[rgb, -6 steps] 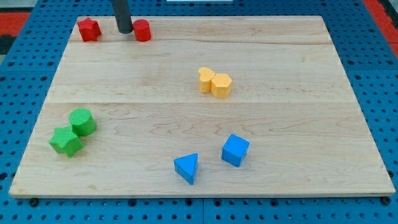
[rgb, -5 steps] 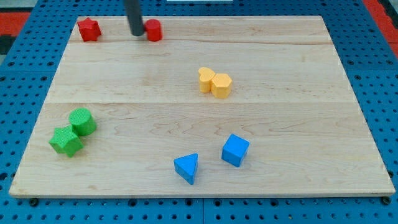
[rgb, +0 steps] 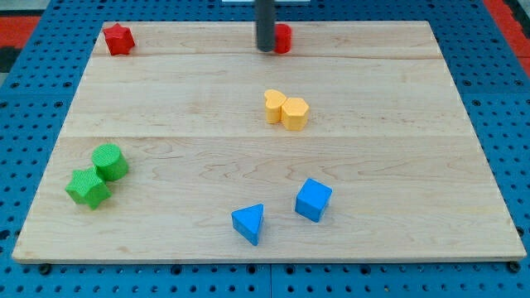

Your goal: Push the red circle towards right

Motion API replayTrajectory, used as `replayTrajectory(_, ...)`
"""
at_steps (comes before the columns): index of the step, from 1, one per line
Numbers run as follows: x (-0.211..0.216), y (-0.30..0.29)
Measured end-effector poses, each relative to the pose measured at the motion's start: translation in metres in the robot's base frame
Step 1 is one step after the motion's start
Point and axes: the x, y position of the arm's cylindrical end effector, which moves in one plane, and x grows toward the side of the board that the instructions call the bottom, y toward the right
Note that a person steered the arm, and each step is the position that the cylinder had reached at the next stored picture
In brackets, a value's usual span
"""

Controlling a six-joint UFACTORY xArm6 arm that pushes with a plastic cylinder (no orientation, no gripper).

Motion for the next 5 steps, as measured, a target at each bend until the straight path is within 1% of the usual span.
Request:
replayTrajectory(2,-0.030,-0.012)
replayTrajectory(3,-0.015,0.011)
replayTrajectory(4,-0.013,0.048)
replayTrajectory(5,-0.014,0.057)
